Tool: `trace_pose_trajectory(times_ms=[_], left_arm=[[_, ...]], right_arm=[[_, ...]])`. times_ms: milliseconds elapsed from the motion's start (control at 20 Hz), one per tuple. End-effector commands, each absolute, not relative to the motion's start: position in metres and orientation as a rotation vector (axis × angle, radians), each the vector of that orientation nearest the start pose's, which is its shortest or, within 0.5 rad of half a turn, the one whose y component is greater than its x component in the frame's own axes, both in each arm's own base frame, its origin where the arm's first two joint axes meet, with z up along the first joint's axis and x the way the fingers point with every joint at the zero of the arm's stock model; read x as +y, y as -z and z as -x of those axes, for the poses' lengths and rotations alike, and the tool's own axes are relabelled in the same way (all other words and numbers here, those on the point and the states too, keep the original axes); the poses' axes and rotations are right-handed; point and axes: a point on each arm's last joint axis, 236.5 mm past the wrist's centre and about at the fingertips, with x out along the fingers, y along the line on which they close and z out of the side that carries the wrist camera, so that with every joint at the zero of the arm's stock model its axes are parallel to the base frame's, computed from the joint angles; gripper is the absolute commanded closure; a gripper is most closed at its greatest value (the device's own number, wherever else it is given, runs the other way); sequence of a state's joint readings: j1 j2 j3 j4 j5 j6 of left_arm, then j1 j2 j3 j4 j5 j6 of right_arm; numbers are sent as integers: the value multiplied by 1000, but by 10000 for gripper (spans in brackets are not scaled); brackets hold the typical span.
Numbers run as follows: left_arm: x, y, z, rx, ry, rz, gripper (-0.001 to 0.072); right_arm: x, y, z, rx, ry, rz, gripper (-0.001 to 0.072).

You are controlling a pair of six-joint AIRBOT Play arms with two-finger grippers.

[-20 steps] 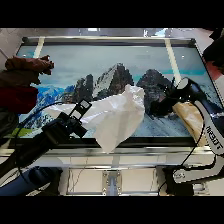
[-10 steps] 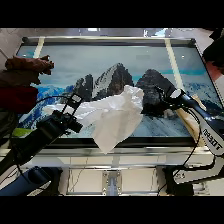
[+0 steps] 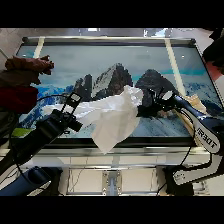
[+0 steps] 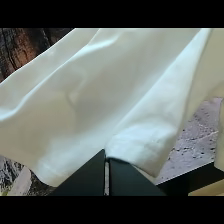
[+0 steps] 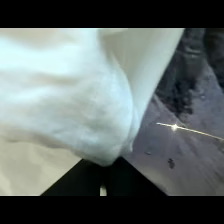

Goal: Fold the shirts.

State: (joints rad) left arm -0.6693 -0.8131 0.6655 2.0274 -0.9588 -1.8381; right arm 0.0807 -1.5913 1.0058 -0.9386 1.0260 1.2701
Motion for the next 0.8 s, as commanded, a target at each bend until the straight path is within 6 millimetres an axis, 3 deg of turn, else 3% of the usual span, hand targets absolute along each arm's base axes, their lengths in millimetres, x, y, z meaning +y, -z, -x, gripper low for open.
trace_pose_trajectory(times_ms=[0,150,350,550,650,750], left_arm=[[-101,-32,-302,860,200,-584,694],[-58,-81,-333,784,19,-522,696],[2,-181,-365,625,-176,-361,696],[17,-276,-371,466,-185,-475,696],[22,-286,-381,464,-188,-547,697],[40,-257,-404,561,-209,-647,697]], right_arm=[[157,100,-345,1536,-506,-370,695],[151,37,-342,1517,-610,-251,695],[121,-67,-312,1445,-644,-34,695],[91,-151,-303,1223,-536,135,697],[91,-173,-306,1156,-530,148,697],[84,-167,-314,1165,-499,163,697]])
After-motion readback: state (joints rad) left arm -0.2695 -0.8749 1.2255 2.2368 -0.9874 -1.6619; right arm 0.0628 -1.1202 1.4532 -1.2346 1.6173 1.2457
